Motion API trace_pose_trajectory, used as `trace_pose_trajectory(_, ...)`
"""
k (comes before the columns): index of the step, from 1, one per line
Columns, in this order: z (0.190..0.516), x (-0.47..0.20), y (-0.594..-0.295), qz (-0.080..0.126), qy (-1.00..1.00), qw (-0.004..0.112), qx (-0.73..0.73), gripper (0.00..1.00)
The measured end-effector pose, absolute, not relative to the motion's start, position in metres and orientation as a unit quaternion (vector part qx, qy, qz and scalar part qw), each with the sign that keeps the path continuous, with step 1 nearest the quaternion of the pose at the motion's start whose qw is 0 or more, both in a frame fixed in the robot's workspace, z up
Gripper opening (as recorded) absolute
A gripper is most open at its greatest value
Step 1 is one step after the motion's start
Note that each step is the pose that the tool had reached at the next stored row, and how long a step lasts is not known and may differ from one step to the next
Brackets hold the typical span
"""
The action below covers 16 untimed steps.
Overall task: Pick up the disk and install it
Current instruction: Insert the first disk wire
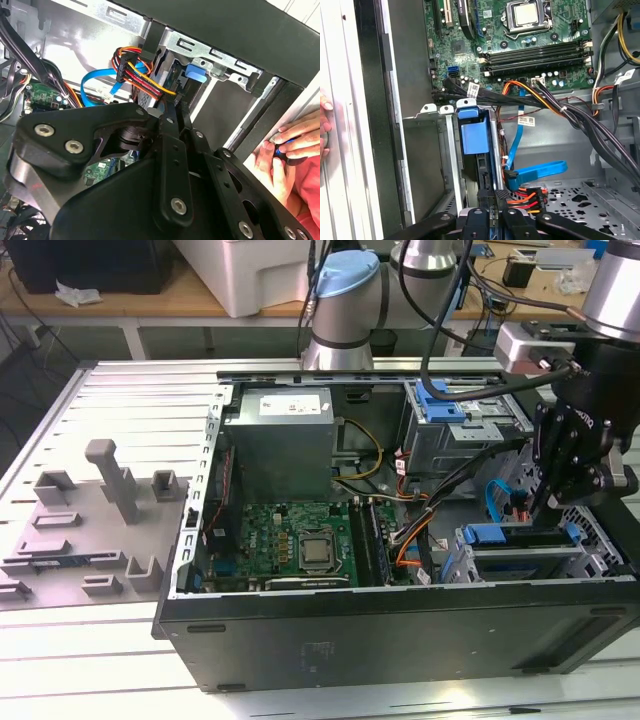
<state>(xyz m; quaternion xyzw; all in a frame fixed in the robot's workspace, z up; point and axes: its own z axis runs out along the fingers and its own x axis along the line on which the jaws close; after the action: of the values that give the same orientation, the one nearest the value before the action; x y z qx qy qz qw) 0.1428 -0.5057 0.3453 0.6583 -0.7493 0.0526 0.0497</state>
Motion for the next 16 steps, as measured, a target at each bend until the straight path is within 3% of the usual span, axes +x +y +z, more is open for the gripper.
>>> trace_pose_trajectory(16, 0.3439, 0.1428, -0.5061, 0.051, -0.749, 0.049, 0.658, 0.17)
